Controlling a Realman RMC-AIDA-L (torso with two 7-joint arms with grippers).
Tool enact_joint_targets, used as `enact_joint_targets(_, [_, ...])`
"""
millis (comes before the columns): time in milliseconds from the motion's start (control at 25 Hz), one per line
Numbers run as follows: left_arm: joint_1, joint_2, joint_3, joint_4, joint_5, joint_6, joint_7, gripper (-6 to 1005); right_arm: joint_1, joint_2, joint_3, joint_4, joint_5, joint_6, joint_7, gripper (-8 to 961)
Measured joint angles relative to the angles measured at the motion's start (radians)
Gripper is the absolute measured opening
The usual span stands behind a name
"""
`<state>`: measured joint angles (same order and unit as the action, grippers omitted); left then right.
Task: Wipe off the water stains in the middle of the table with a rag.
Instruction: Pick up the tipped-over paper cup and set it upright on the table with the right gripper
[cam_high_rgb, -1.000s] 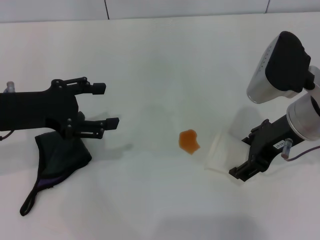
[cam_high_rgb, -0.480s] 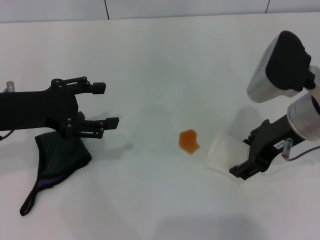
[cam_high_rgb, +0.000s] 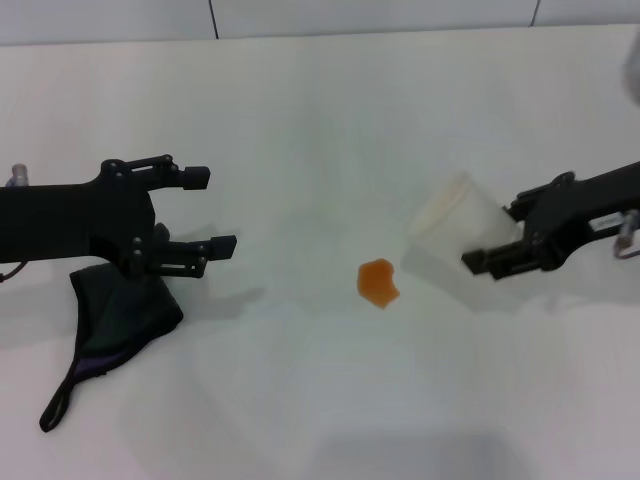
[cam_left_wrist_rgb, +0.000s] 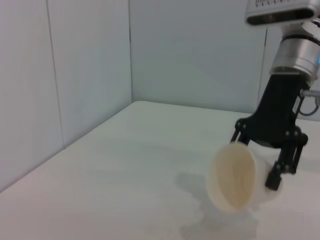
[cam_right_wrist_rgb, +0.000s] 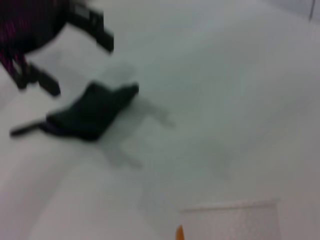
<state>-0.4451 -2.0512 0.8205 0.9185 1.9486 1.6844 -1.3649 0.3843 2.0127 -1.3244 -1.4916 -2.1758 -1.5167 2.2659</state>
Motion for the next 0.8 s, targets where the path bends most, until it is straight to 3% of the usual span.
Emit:
enact_joint_targets(160, [-0.001,0.0,0.0,0.0,-0.001,0.0,0.001,880,-0.038,0.0,0.073,0.111,0.133,0.048,-0.15,671])
enact_joint_targets(800, [-0.001,0.0,-0.003,0.005,-0.005,0.001,-0.002,879,-0.057,0.0,0.09,0.551,0.506,0.309,-0.707,663])
